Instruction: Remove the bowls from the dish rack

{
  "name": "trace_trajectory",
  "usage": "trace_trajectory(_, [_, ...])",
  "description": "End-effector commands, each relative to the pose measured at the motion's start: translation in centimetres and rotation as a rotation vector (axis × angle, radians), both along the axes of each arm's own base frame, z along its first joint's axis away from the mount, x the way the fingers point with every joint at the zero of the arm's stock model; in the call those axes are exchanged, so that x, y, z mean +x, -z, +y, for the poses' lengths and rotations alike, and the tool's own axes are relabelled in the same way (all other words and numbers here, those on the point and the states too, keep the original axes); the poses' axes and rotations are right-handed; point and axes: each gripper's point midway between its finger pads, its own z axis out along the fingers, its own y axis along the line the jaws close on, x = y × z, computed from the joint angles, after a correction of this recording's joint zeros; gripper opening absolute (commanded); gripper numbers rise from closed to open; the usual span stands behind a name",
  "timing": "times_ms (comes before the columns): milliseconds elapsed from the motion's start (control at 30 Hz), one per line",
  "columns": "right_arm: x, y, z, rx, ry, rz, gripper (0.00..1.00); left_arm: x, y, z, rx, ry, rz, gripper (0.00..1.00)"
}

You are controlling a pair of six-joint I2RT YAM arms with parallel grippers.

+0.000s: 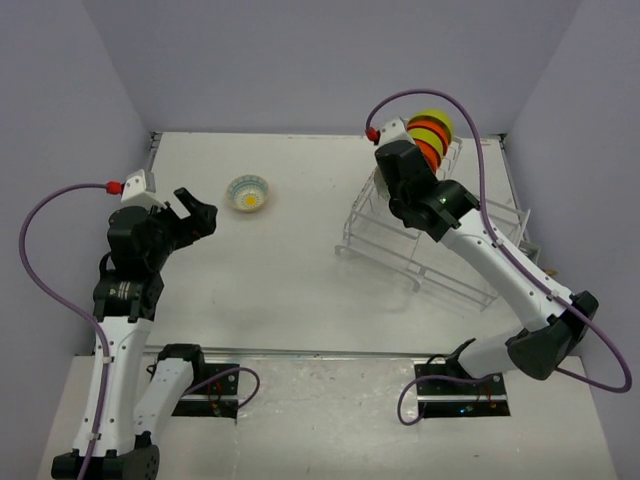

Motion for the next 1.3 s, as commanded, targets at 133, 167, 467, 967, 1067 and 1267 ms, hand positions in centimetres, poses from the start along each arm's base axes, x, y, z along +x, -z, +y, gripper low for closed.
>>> trace_trajectory(133, [0.1, -1.8, -0.9, -0.013, 0.090, -0.125, 0.01, -1.3, -0.5, 0.4, 0.091, 0.035, 0.041, 1.00])
trace_trajectory(167, [-0.1, -2.2, -1.1, -0.019, 0.100, -0.140, 0.00, -1.3, -0.5, 0.2, 0.087, 0.042, 0.041, 1.00])
trace_trajectory(467, [-2.7, -8.3, -1.9, 0.022, 0.114, -0.258, 0.00, -0.5, -6.6, -3.9, -0.001, 0.260, -0.099, 1.00])
trace_trajectory(967, [-5.7, -7.2, 9.5, 0.671, -0.254, 0.023, 0.00, 0.2, -14.2, -23.0, 0.146, 0.571, -0.283, 1.00])
trace_trajectory(1067, [-7.0, -6.9, 11.8, 0.771, -0.335, 0.103, 0.00, 0.9, -14.0, -24.0, 0.209, 0.550, -0.284, 1.00])
trace_trajectory(1267, [-7.9, -7.8, 12.8, 0.851, -0.388, 0.114, 0.00, 2.0, -11.7, -22.9, 0.293, 0.423, -0.219, 0.78])
